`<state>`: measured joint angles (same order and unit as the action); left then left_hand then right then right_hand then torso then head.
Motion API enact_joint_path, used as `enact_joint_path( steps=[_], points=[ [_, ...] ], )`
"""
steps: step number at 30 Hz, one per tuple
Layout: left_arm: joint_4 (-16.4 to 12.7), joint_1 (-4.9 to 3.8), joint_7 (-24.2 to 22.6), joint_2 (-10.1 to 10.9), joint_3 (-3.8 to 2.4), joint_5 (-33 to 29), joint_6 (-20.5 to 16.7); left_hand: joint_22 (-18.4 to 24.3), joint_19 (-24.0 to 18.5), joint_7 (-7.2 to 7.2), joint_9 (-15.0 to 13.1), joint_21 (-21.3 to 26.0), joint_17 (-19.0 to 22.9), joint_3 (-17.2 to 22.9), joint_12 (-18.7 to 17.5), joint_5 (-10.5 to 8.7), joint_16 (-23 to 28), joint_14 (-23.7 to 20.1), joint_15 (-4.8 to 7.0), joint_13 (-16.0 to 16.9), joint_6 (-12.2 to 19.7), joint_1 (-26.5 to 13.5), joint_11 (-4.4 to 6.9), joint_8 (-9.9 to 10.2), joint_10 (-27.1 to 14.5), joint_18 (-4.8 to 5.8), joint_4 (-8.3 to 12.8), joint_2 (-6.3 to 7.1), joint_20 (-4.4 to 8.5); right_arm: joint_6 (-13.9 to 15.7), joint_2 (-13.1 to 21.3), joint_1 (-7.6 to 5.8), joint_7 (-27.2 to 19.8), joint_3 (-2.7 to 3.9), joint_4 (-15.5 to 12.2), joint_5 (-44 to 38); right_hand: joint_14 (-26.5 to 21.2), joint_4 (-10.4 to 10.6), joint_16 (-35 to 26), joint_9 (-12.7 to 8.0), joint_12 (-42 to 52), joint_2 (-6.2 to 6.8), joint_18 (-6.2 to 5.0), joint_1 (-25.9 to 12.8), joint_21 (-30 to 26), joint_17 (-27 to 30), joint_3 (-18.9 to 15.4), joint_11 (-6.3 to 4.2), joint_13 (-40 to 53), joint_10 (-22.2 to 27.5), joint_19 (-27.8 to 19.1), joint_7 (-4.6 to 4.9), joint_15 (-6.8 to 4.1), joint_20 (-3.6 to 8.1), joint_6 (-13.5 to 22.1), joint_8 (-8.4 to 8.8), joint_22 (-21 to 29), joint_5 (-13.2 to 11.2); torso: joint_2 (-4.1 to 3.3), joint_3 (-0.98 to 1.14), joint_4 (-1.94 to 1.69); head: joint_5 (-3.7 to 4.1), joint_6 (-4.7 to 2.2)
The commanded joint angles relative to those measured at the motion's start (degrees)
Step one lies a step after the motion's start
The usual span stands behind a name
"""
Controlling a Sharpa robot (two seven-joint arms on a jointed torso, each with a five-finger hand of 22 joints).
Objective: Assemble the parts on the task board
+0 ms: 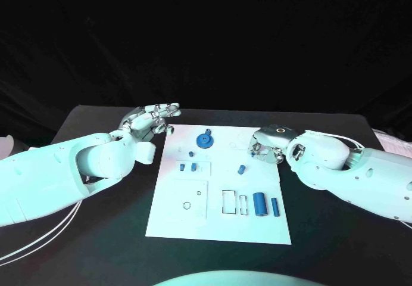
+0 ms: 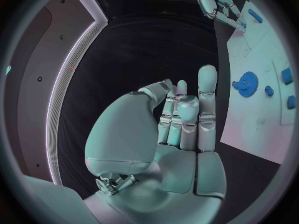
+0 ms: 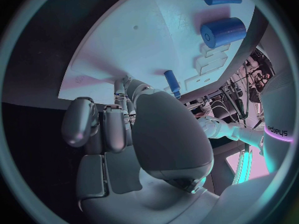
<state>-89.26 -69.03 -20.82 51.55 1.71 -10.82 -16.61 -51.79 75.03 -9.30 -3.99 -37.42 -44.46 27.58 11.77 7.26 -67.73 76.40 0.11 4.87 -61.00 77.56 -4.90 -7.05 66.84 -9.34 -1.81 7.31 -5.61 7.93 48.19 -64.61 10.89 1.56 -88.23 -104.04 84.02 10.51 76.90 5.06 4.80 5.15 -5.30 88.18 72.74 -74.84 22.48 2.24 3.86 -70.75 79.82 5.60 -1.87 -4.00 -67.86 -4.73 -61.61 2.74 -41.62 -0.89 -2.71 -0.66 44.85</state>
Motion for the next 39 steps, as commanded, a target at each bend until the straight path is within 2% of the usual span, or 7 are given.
enact_joint_path(
  steps=[1, 15, 23, 27, 32, 37, 39],
  points=[
    [0.03, -0.02, -0.1, -0.07, -0.03, -0.26, 0.57, 0.11, 0.18, -0.06, 0.03, 0.39, 0.12, 0.11, 0.24, 0.32, 0.05, 0.17, -0.14, 0.07, 0.34, 0.6, -0.04, -0.26, -0.25, -0.46, 0.32, 0.08, -0.05, 1.27, 0.08, 0.07, -0.13, -0.12, -0.02, 0.32, 3.39, -0.17, -0.16, 0.08, -0.23, 0.0, -0.17, -0.44, 0.06, -0.03, 0.63, 0.04, -0.05, -0.4, 0.19, 0.03, -0.34, 0.23, -0.57, -0.08, -0.11, 0.14, 0.02, -0.02, -0.02, -0.01, -0.16],
    [0.47, -0.02, 0.09, -0.2, -0.03, -0.23, 0.65, 0.33, 0.11, -0.1, 0.04, 0.7, 0.32, 0.1, 0.29, 0.33, 0.12, 0.07, -0.15, 0.07, 0.43, 0.71, -0.08, -0.27, -0.37, -0.5, 0.44, 0.04, -0.06, 3.17, 1.56, -0.62, -0.47, 0.5, -2.45, 1.59, 3.4, -0.59, -0.12, 0.2, -0.4, 0.25, -0.15, -0.98, 0.13, -0.04, 1.3, 0.14, -0.09, -0.67, 0.27, 0.14, -0.3, 0.2, -0.69, -0.04, -0.22, 0.13, 0.0, 0.02, 0.03, -0.06, -0.12],
    [0.51, -0.02, 0.11, -0.15, -0.02, -0.21, 0.7, 0.33, 0.11, -0.1, 0.04, 0.7, 0.32, 0.1, 0.29, 0.33, 0.12, 0.07, -0.15, 0.07, 0.43, 0.71, -0.08, -0.27, -0.37, -0.5, 0.44, 0.04, -0.06, 4.76, 2.61, -0.89, -0.78, 0.95, -6.27, 2.71, 3.38, -0.81, -0.14, 0.26, -0.49, 0.42, -0.16, -1.24, 0.13, -0.01, 1.62, 0.23, -0.11, -0.79, 0.28, 0.25, -0.25, 0.18, -0.74, -0.01, -0.22, 0.15, -0.05, 0.01, 0.07, -0.41, -0.25],
    [0.47, -0.02, 0.12, -0.15, -0.02, -0.19, 0.84, 0.33, 0.11, -0.1, 0.04, 0.7, 0.32, 0.1, 0.29, 0.33, 0.12, 0.07, -0.15, 0.07, 0.43, 0.71, -0.08, -0.27, -0.37, -0.5, 0.44, 0.04, -0.06, 5.75, 2.29, -0.89, -1.19, 1.06, -8.63, 2.98, 3.38, -0.92, -0.08, 0.28, -0.54, 0.49, -0.13, -1.35, 0.19, -0.07, 1.79, 0.3, -0.11, -0.82, 0.32, 0.34, -0.19, 0.15, -0.73, 0.02, -0.32, 0.15, -0.06, -0.04, -0.05, -0.56, -0.16],
    [0.47, -0.01, 0.12, -0.28, -0.02, -0.16, 1.0, 0.42, 0.08, -0.15, 0.05, 0.84, 0.38, 0.05, 0.32, 0.32, 0.13, 0.02, -0.18, 0.06, 0.51, 0.75, -0.11, -0.27, -0.45, -0.52, 0.52, 0.06, -0.06, 6.21, 0.15, -0.6, -1.83, 1.11, -11.13, 1.65, 3.37, -1.22, -0.06, 0.33, -0.67, 0.57, -0.13, -1.5, 0.19, -0.08, 2.25, 0.46, -0.14, -0.85, 0.32, 0.52, -0.06, 0.08, -0.7, 0.11, -0.3, 0.17, -0.04, -0.01, -0.05, -1.39, -0.01],
    [0.43, 0.0, 0.12, -0.46, -0.02, -0.14, 1.2, 0.42, 0.08, -0.15, 0.05, 0.84, 0.38, 0.05, 0.32, 0.32, 0.13, 0.02, -0.18, 0.06, 0.51, 0.75, -0.11, -0.27, -0.45, -0.52, 0.52, 0.06, -0.06, 5.76, -2.3, 0.13, -2.41, 1.06, -11.65, 0.85, 3.36, -1.43, -0.04, 0.36, -0.74, 0.6, -0.13, -1.59, 0.21, -0.09, 2.55, 0.51, -0.14, -0.88, 0.33, 0.6, 0.0, 0.03, -0.69, 0.16, -0.34, 0.18, 0.01, -0.17, -0.12, -2.32, 0.49],
    [0.4, 0.0, 0.14, -0.52, -0.02, -0.14, 1.27, 0.42, 0.08, -0.15, 0.05, 0.84, 0.38, 0.05, 0.32, 0.32, 0.13, 0.02, -0.18, 0.06, 0.51, 0.75, -0.11, -0.27, -0.45, -0.52, 0.52, 0.06, -0.06, 5.52, -3.26, 0.55, -2.67, 0.98, -11.4, 0.73, 3.36, -1.5, -0.03, 0.37, -0.76, 0.6, -0.13, -1.63, 0.21, -0.1, 2.66, 0.54, -0.14, -0.89, 0.34, 0.64, 0.02, 0.01, -0.67, 0.18, -0.34, 0.19, -0.03, -0.13, -0.03, -2.67, 0.62]
  ],
)
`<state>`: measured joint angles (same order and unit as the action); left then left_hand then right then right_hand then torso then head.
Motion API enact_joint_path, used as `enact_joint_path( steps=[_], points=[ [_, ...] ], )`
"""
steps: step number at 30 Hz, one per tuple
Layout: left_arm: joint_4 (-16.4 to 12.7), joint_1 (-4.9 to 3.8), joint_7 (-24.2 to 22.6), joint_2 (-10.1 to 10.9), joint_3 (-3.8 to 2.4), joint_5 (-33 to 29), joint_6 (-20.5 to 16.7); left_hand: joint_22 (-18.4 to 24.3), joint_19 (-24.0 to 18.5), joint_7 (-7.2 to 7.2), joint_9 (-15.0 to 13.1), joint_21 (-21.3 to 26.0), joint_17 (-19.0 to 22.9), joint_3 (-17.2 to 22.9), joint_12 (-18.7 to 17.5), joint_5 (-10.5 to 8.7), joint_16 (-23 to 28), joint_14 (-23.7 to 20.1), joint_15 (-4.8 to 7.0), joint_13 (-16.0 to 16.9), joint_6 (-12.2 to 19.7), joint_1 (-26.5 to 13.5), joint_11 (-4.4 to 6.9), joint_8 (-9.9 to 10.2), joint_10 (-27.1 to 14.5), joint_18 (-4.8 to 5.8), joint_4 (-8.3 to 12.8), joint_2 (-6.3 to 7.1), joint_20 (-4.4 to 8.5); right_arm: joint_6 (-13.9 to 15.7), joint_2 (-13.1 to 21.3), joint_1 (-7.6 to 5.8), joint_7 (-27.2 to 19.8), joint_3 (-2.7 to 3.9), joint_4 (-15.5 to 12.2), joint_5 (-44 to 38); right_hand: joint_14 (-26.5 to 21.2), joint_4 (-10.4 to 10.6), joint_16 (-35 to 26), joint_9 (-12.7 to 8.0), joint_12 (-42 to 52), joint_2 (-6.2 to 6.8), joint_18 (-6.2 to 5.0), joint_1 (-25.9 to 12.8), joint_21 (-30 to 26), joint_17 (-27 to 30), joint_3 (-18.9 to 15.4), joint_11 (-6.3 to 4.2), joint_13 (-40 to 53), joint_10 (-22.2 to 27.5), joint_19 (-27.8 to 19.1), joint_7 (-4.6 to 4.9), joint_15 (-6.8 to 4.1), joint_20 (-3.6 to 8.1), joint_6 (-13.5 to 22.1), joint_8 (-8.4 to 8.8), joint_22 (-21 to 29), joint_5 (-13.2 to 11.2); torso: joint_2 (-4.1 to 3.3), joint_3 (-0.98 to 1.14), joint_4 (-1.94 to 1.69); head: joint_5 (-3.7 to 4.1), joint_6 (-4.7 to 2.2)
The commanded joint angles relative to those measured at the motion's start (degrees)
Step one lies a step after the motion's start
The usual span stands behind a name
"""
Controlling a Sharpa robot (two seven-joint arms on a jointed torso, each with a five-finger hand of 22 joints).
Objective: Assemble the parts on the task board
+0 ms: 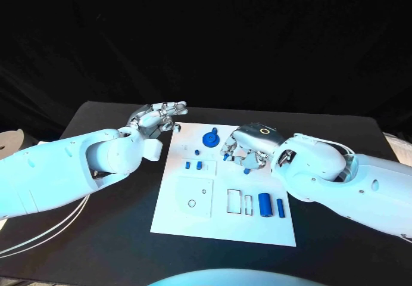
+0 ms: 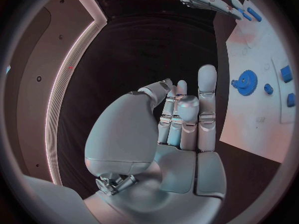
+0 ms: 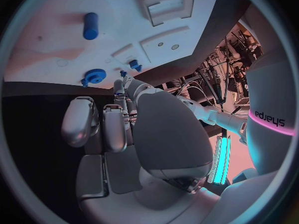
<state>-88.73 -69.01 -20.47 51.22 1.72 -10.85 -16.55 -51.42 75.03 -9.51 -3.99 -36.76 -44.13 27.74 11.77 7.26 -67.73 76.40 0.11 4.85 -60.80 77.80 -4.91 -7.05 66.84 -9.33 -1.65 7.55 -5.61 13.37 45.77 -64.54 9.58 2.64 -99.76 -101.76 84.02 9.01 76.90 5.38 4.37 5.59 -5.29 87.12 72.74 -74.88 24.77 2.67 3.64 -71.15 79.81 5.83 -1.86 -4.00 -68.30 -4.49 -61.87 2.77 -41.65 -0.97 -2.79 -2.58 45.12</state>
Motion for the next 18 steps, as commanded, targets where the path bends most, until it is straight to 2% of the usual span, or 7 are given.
enact_joint_path(
  steps=[1, 6, 9, 14, 18],
  points=[
    [-0.16, -0.01, -0.2, -0.23, -0.03, -0.11, 1.24, 0.02, 0.09, 0.04, 0.06, 0.14, 0.08, -0.14, 0.34, 0.32, 0.13, 0.0, -0.18, 0.08, 0.35, 0.52, -0.13, -0.27, -0.5, -0.51, 0.39, -0.17, -0.06, -0.1, -1.41, 0.82, -1.5, -0.16, 0.35, -1.59, 3.36, -0.04, -0.02, 0.06, -0.34, 0.15, -0.14, -0.59, 0.21, -0.08, 0.43, 0.13, 0.08, -0.49, 0.33, 0.43, 0.03, 0.01, -0.22, -0.05, -0.08, 0.17, -0.01, -0.05, 0.05, -0.83, 0.39],
    [-0.32, -0.01, -0.14, -0.38, -0.03, -0.1, 1.39, 0.02, 0.1, 0.03, 0.06, 0.14, 0.08, -0.14, 0.34, 0.32, 0.13, 0.0, -0.19, 0.08, 0.35, 0.52, -0.13, -0.27, -0.5, -0.51, 0.4, -0.17, -0.06, -0.82, -4.07, 3.21, -2.32, -0.36, 1.78, -1.59, 3.34, -0.28, -0.04, 0.09, -0.43, 0.18, -0.15, -0.71, 0.16, -0.04, 0.72, 0.25, 0.06, -0.45, 0.3, 0.57, 0.09, -0.05, -0.16, 0.03, 0.0, 0.2, -0.06, -0.1, 0.08, -1.35, 0.66],
    [-0.44, -0.01, -0.13, -0.44, -0.03, -0.1, 1.45, 0.02, 0.1, 0.03, 0.06, 0.14, 0.08, -0.14, 0.34, 0.32, 0.13, 0.0, -0.19, 0.08, 0.35, 0.52, -0.13, -0.27, -0.5, -0.51, 0.4, -0.17, -0.06, -1.22, -5.62, 4.45, -2.86, -0.54, 2.84, -1.4, 3.33, -0.48, -0.05, 0.11, -0.48, 0.2, -0.16, -0.8, 0.13, -0.02, 0.91, 0.34, 0.06, -0.42, 0.27, 0.68, 0.15, -0.1, -0.11, 0.08, 0.04, 0.23, -0.04, 0.01, 0.08, -1.74, 0.94],
    [-0.62, -0.01, -0.06, -0.49, -0.03, -0.1, 1.55, 0.02, 0.1, 0.03, 0.06, 0.14, 0.08, -0.14, 0.34, 0.32, 0.13, 0.0, -0.19, 0.08, 0.35, 0.52, -0.13, -0.27, -0.5, -0.51, 0.4, -0.17, -0.06, -1.83, -7.14, 5.96, -3.33, -0.71, 3.81, -1.11, 3.31, -0.64, -0.06, 0.13, -0.51, 0.21, -0.16, -0.87, 0.13, 0.0, 1.07, 0.4, 0.06, -0.4, 0.27, 0.75, 0.2, -0.14, -0.07, 0.13, 0.04, 0.26, -0.03, -0.01, -0.03, -2.14, 1.32],
    [-0.74, 0.0, 0.02, -0.44, -0.03, -0.1, 1.62, 0.15, 0.04, -0.01, 0.06, 0.33, 0.16, -0.21, 0.38, 0.31, 0.16, -0.06, -0.21, 0.08, 0.42, 0.49, -0.17, -0.28, -0.58, -0.53, 0.42, -0.16, -0.07, -2.28, -7.67, 6.7, -3.45, -0.81, 4.37, -0.8, 3.31, -0.75, -0.04, 0.14, -0.54, 0.21, -0.17, -0.97, 0.13, -0.02, 1.18, 0.46, 0.06, -0.37, 0.26, 0.81, 0.24, -0.17, -0.04, 0.16, 0.04, 0.26, 0.01, -0.01, 0.03, -2.31, 1.5]
  ],
)
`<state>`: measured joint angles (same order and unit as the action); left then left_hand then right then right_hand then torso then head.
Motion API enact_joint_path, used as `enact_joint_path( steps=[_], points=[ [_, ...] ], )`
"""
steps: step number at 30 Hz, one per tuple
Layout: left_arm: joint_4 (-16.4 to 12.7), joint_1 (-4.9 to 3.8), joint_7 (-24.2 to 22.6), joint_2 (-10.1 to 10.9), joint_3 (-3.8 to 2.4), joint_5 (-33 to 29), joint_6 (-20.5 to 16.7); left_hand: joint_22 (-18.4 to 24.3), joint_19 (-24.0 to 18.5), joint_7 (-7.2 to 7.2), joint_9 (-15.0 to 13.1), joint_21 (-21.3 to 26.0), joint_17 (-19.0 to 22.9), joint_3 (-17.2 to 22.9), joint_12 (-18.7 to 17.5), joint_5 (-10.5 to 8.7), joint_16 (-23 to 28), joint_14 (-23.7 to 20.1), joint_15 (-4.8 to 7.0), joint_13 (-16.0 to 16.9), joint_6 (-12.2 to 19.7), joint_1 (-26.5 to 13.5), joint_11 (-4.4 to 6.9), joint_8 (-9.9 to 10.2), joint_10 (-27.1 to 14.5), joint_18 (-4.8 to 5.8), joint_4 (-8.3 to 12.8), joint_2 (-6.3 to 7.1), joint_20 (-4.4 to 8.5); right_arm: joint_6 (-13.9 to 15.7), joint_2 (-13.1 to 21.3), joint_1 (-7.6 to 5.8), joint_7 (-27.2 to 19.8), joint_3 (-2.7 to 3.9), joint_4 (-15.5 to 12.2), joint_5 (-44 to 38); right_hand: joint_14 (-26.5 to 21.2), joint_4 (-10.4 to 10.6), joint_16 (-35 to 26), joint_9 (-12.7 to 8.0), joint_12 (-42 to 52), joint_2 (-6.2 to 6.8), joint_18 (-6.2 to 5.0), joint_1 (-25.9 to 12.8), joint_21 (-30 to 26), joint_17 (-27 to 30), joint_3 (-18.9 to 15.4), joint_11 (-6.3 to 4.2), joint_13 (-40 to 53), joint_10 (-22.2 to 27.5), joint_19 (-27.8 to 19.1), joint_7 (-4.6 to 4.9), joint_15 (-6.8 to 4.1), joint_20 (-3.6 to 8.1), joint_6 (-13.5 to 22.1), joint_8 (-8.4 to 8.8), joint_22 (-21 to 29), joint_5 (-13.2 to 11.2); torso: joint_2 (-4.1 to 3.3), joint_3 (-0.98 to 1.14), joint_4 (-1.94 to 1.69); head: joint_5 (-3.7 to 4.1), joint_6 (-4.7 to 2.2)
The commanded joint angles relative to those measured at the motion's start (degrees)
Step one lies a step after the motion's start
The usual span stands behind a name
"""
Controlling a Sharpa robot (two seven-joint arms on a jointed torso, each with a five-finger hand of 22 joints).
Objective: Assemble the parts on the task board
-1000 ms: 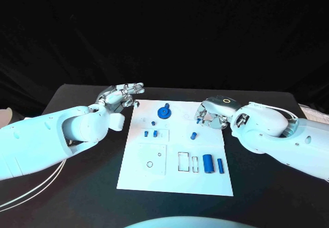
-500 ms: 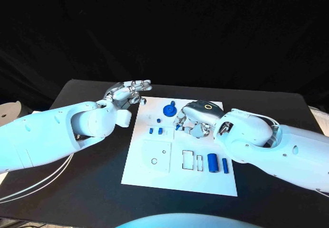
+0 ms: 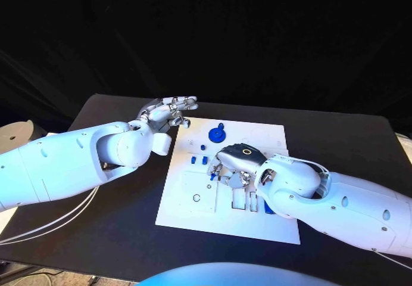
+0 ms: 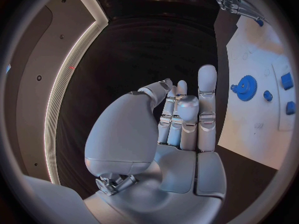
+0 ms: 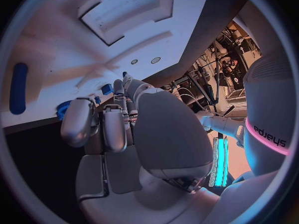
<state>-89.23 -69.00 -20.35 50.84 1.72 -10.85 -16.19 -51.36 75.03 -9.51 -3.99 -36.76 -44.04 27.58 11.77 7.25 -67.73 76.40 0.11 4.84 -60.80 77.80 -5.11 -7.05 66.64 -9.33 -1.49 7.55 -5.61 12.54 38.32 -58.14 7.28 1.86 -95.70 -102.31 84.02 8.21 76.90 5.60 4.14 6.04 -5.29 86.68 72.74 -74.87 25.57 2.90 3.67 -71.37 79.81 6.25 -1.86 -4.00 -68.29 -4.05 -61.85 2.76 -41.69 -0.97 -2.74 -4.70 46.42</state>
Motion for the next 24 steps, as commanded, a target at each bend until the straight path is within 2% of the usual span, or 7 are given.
enact_joint_path(
  steps=[1, 9, 24],
  points=[
    [-0.25, -0.02, -0.09, -0.05, -0.03, -0.1, 1.27, 0.09, 0.04, -0.01, 0.07, 0.33, 0.06, -0.05, 0.38, 0.31, 0.15, -0.05, -0.22, 0.08, 0.42, 0.49, 0.03, -0.28, -0.38, -0.53, 0.26, -0.16, -0.07, -1.53, -0.26, 0.38, -1.16, -0.04, 0.38, -0.22, 3.31, 0.01, -0.05, -0.07, -0.32, -0.23, -0.17, -0.59, 0.12, -0.02, 0.42, 0.26, 0.02, -0.14, 0.26, 0.42, 0.26, -0.18, -0.03, -0.27, 0.05, 0.27, 0.04, 0.02, 0.09, -0.37, 0.26],
    [0.13, -0.02, 0.25, -0.02, -0.03, -0.09, 1.44, 0.09, 0.04, -0.01, 0.07, 0.33, 0.06, -0.05, 0.38, 0.31, 0.15, -0.05, -0.22, 0.08, 0.42, 0.49, 0.03, -0.28, -0.38, -0.53, 0.26, -0.16, -0.07, -2.68, -0.31, 0.71, -0.99, -0.15, 0.4, -0.08, 3.3, -0.09, -0.04, -0.05, -0.34, -0.23, -0.16, -0.74, 0.13, -0.02, 0.53, 0.33, 0.02, -0.12, 0.26, 0.49, 0.32, -0.23, 0.01, -0.23, 0.02, 0.27, 0.04, 0.09, 0.09, -0.63, 0.47],
    [0.46, -0.02, 0.4, 0.01, -0.03, -0.09, 1.51, 0.22, -0.01, -0.05, 0.07, 0.53, 0.12, -0.13, 0.42, 0.3, 0.16, -0.1, -0.25, 0.08, 0.5, 0.44, -0.01, -0.28, -0.47, -0.55, 0.27, -0.15, -0.09, -3.38, -0.42, 0.77, -0.97, -0.21, -0.06, -0.02, 3.3, -0.18, -0.02, -0.03, -0.35, -0.18, -0.16, -0.94, 0.14, -0.03, 0.58, 0.39, 0.02, -0.11, 0.26, 0.54, 0.37, -0.28, 0.02, -0.21, 0.0, 0.26, 0.03, 0.06, 0.05, -0.85, 0.59]
  ],
)
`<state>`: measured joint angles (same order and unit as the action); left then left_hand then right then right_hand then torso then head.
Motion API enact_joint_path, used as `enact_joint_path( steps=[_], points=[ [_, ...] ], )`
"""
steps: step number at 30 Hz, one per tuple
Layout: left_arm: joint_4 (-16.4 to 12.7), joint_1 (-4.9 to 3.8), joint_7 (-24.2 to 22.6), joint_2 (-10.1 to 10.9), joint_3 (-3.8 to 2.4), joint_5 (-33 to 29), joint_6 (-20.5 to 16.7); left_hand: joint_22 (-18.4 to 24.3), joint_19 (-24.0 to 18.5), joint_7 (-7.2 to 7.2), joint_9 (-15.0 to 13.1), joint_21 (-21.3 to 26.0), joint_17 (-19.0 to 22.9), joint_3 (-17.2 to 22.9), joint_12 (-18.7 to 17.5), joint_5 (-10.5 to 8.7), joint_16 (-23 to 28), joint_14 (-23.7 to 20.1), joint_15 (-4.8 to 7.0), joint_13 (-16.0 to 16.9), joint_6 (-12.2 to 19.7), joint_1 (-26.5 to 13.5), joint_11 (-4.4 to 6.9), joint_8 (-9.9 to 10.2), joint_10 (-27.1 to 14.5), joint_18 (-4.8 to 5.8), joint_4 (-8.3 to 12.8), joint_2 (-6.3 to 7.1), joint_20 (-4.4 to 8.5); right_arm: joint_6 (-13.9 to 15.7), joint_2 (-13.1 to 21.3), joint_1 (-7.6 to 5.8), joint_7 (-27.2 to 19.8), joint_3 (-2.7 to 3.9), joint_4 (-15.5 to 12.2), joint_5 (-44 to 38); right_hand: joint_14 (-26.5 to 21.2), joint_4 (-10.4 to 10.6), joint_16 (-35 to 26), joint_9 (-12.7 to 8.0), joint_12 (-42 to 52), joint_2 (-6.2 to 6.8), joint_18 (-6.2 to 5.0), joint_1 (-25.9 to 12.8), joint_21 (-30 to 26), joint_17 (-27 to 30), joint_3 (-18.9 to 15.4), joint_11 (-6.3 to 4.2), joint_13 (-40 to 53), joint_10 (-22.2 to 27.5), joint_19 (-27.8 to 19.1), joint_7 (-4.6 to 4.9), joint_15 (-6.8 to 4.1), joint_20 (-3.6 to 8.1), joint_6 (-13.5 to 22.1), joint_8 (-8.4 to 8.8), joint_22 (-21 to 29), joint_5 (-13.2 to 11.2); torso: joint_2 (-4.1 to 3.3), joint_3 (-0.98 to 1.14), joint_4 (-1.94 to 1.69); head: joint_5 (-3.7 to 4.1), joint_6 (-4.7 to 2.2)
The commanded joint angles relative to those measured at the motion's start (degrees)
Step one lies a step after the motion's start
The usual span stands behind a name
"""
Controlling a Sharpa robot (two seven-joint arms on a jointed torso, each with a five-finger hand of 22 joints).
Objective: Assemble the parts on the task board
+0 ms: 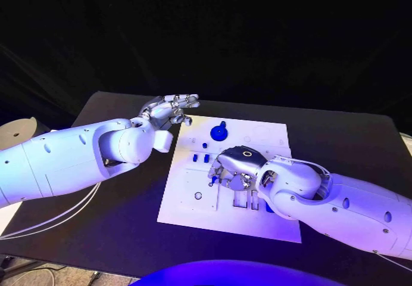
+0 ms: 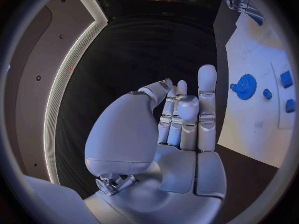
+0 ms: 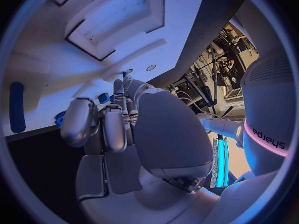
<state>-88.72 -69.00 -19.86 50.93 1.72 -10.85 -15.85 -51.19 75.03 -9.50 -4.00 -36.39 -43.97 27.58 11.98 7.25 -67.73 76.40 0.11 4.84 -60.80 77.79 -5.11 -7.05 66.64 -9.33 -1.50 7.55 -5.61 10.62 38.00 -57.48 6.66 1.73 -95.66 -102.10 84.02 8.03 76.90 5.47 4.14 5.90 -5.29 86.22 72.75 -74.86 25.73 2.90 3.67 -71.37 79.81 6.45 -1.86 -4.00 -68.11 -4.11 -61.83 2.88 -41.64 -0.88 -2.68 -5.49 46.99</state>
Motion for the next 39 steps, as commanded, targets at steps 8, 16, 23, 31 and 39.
enact_joint_path(
  steps=[8, 16, 23, 31, 39],
  points=[
    [-0.05, -0.02, -0.04, -0.05, -0.04, -0.09, 1.2, 0.05, -0.01, -0.05, 0.07, 0.15, 0.05, -0.13, 0.2, 0.3, 0.16, -0.1, -0.25, 0.08, 0.5, 0.44, -0.01, -0.28, -0.47, -0.54, 0.27, -0.15, -0.09, -1.81, -0.26, 0.13, -0.29, -0.11, -0.09, -0.17, 3.3, -0.05, -0.02, 0.12, -0.35, -0.03, -0.17, -0.61, 0.12, -0.04, 0.45, 0.41, 0.03, -0.1, 0.25, 0.36, 0.41, -0.31, -0.16, -0.14, 0.02, 0.15, 0.0, -0.04, -0.02, -0.18, 0.16],
    [-0.06, -0.02, 0.0, -0.07, -0.04, -0.09, 1.27, 0.05, -0.01, -0.07, 0.07, 0.16, 0.06, -0.18, 0.24, 0.3, 0.14, -0.13, -0.27, 0.08, 0.57, 0.46, -0.02, -0.29, -0.54, -0.53, 0.32, -0.14, -0.11, -2.55, -0.92, 0.24, -0.05, -0.28, 0.41, -0.33, 3.29, -0.06, -0.02, 0.12, -0.35, -0.03, -0.17, -0.63, 0.12, -0.04, 0.46, 0.41, 0.03, -0.1, 0.24, 0.37, 0.41, -0.31, -0.16, -0.13, 0.03, 0.15, 0.0, -0.03, -0.01, -0.26, 0.18],
    [-0.1, -0.02, 0.03, -0.05, -0.04, -0.09, 1.35, 0.05, -0.01, -0.07, 0.07, 0.16, 0.06, -0.18, 0.24, 0.3, 0.14, -0.13, -0.27, 0.08, 0.57, 0.46, -0.02, -0.29, -0.54, -0.53, 0.32, -0.14, -0.11, -3.32, -1.4, 0.36, 0.27, -0.42, 0.97, -0.55, 3.28, -0.13, -0.04, 0.14, -0.37, -0.01, -0.18, -0.85, 0.11, -0.01, 0.5, 0.46, 0.03, -0.06, 0.23, 0.4, 0.46, -0.35, -0.12, -0.1, 0.04, 0.15, -0.03, -0.04, 0.0, -0.36, 0.27],
    [-0.02, -0.02, 0.13, -0.13, -0.04, -0.09, 1.47, 0.05, -0.01, -0.07, 0.07, 0.16, 0.06, -0.18, 0.24, 0.3, 0.14, -0.13, -0.27, 0.08, 0.57, 0.46, -0.02, -0.29, -0.54, -0.53, 0.32, -0.14, -0.11, -4.5, -1.7, 0.4, 1.33, -0.51, 1.26, -1.1, 3.26, -0.21, 0.03, 0.15, -0.61, 0.48, -0.26, -2.22, -0.17, -0.05, 0.31, 0.75, -0.05, 0.79, 0.0, 0.59, 0.73, -0.55, 0.32, 0.17, 0.45, 0.19, -0.02, -0.06, 0.04, -0.31, 0.33],
    [0.03, -0.02, 0.23, -0.15, -0.04, -0.08, 1.49, 0.05, -0.01, -0.07, 0.07, 0.16, 0.06, -0.18, 0.24, 0.3, 0.14, -0.13, -0.27, 0.08, 0.57, 0.46, -0.02, -0.29, -0.54, -0.53, 0.32, -0.14, -0.11, -4.23, -1.73, 0.4, 2.6, -0.65, 1.62, -0.61, 2.11, 0.41, -2.48, -1.7, 0.17, 4.37, -1.56, -7.48, -5.07, 2.93, -6.03, 2.8, 0.09, 10.48, -3.13, 2.56, 2.47, -2.08, 10.8, 0.52, 7.44, 1.04, 0.04, -0.03, 0.01, -0.3, 0.34]
  ],
)
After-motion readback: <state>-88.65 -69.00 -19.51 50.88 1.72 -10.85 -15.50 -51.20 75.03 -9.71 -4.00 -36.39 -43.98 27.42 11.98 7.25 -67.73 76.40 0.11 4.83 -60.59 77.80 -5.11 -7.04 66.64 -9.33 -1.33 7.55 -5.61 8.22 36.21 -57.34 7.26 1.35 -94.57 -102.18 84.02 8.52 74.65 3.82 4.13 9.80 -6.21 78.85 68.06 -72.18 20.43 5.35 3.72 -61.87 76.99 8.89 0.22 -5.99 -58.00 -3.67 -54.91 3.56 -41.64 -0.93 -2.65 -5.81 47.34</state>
